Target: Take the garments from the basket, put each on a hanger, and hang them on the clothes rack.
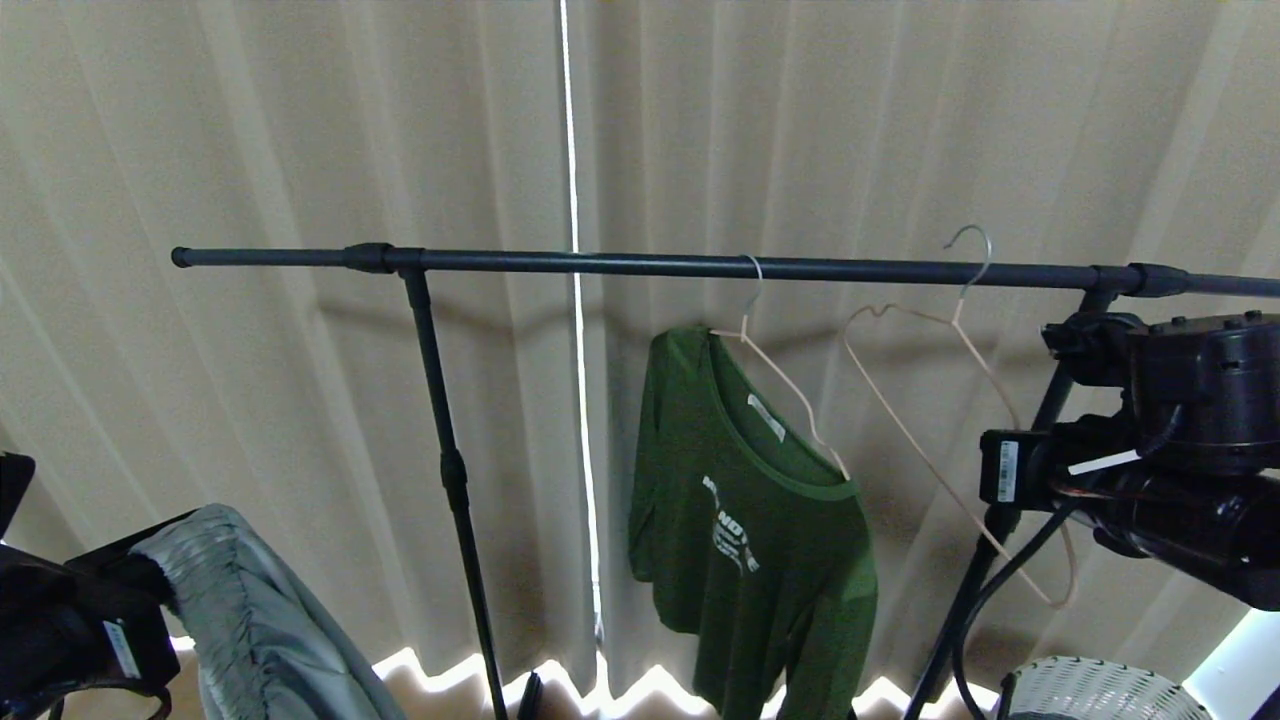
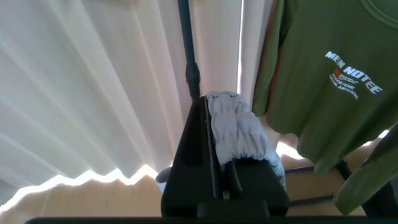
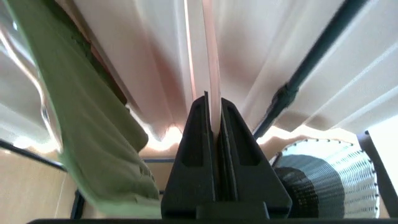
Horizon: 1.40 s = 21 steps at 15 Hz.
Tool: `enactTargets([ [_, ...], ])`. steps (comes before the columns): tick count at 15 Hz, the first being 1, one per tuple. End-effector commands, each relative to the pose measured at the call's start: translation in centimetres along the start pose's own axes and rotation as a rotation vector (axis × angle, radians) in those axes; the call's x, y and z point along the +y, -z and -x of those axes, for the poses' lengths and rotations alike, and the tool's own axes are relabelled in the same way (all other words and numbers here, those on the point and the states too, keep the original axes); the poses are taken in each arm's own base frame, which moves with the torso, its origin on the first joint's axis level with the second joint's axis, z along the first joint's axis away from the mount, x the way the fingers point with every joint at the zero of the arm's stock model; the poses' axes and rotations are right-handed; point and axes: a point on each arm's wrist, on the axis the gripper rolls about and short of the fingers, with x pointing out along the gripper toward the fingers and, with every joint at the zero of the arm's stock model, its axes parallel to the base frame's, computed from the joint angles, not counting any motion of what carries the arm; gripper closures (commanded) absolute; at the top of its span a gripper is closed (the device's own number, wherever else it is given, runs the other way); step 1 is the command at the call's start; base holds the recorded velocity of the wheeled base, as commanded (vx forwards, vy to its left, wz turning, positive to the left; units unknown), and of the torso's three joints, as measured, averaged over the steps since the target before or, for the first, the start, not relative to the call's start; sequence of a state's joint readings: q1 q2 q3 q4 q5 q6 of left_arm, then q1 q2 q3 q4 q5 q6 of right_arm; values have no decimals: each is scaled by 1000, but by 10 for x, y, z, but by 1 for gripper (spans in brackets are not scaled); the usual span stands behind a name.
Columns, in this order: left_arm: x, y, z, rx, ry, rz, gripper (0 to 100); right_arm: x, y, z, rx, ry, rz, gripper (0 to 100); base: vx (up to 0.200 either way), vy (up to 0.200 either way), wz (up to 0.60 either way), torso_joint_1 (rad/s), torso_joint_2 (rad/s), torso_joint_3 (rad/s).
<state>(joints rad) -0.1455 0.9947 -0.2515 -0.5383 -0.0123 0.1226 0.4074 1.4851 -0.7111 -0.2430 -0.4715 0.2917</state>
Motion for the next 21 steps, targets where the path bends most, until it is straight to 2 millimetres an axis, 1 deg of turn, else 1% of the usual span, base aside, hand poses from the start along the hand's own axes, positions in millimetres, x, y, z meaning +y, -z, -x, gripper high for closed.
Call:
enactTargets([
  [1,0,1,0,4,1,-2,100,-9,4,15,-14,-23,-11,100,0,0,0,0,0,0],
  [2,0,3,0,8,1,-5,100,-13,8,21,-16,-38,-14,100,0,0,0,0,0,0],
  [4,-2,7,0,22,14,-11,100,-19,14,31,-34,-82,-24,100,-200,0,0,2,2,2],
  [6,-3,7,1,19,24,-8,100,-23,20,36,-31,-98,-24,100,-200,0,0,10,7,2],
  [8,-4,8,2,22,27,-10,100,-28,30,41,-25,-120,-20,100,-200,0,0,-12,-5,7],
  [10,-3,5,-3,29,23,-8,100,-30,36,41,-10,-115,11,100,-200,0,0,2,0,5],
  [15,0,7,-2,32,-5,0,100,-31,33,45,-32,-121,30,100,-200,0,0,-1,3,1],
  [19,0,4,1,15,-7,-5,100,-31,32,46,-39,-123,27,100,0,0,0,0,0,0],
  [21,3,-6,0,-17,-23,-2,100,-32,30,50,-57,-127,21,100,0,0,0,0,0,0],
])
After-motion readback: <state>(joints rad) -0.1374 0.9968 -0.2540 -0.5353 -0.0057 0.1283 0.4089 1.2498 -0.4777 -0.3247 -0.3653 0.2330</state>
